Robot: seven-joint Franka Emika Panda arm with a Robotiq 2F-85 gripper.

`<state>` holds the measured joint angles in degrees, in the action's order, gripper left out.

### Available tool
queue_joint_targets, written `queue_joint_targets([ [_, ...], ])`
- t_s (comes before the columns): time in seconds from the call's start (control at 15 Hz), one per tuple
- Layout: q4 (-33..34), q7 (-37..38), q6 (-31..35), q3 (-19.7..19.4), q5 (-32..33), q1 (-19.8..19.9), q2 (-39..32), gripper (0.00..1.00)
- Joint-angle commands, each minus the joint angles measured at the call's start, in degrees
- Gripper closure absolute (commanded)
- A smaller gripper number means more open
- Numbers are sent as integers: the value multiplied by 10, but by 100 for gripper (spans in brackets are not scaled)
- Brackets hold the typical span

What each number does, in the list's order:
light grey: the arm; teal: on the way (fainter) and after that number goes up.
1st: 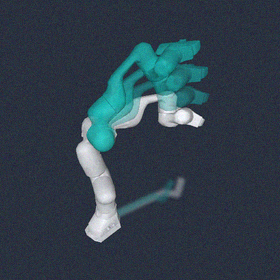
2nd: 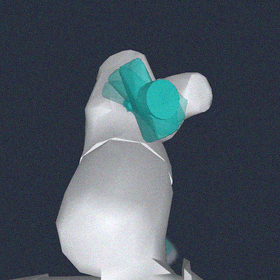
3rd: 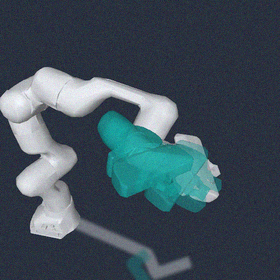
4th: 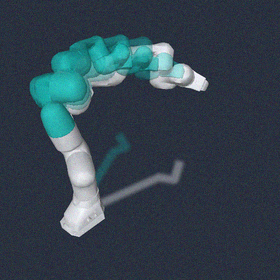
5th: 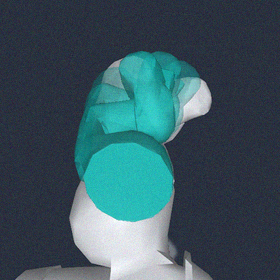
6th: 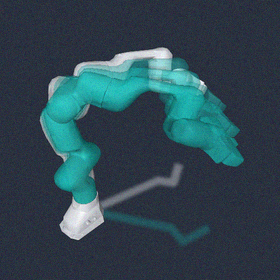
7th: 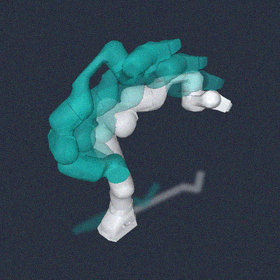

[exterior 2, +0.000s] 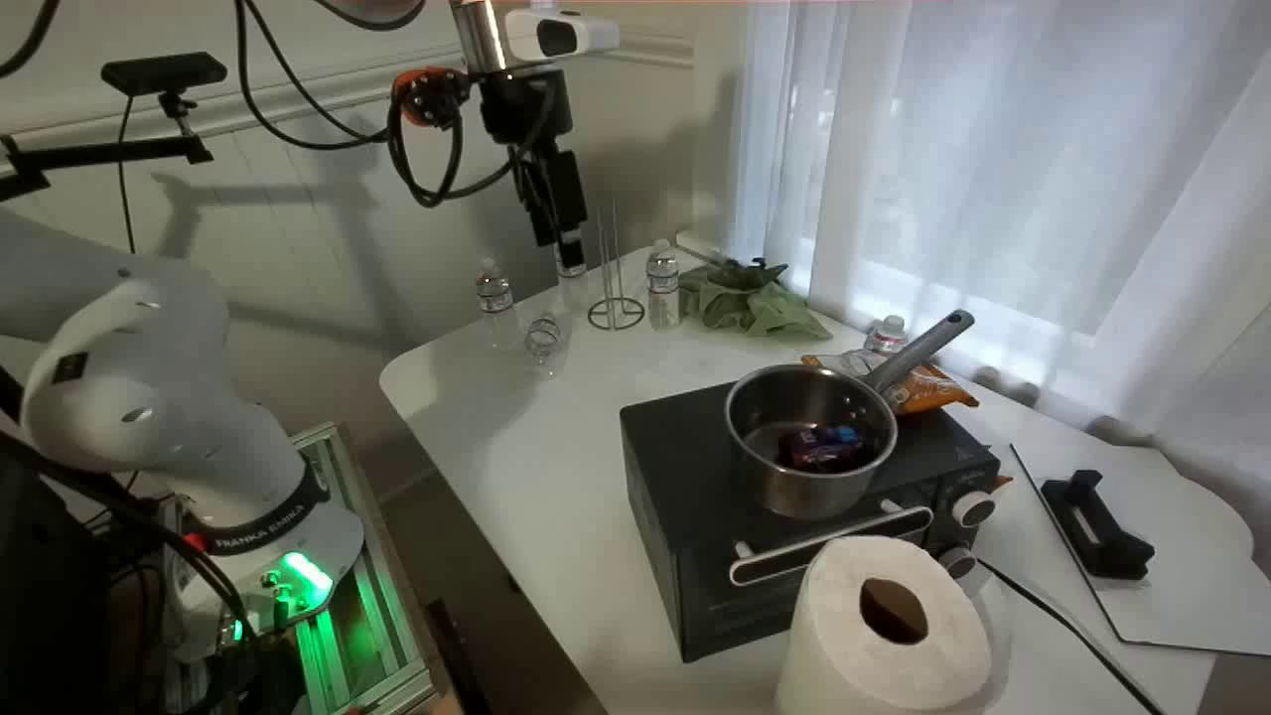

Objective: Move the silver pot to the left.

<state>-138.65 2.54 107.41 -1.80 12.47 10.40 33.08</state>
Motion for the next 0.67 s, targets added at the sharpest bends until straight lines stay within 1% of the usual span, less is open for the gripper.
queue_joint_targets([
  [0.0, 2, 4, -3, -8, 5, -10, 0, 0],
  [0.33, 2, 4, -3, -8, 5, -10, 0, 0],
  [0.6, 29, 13, 32, -11, 14, -4, -39, 0],
])
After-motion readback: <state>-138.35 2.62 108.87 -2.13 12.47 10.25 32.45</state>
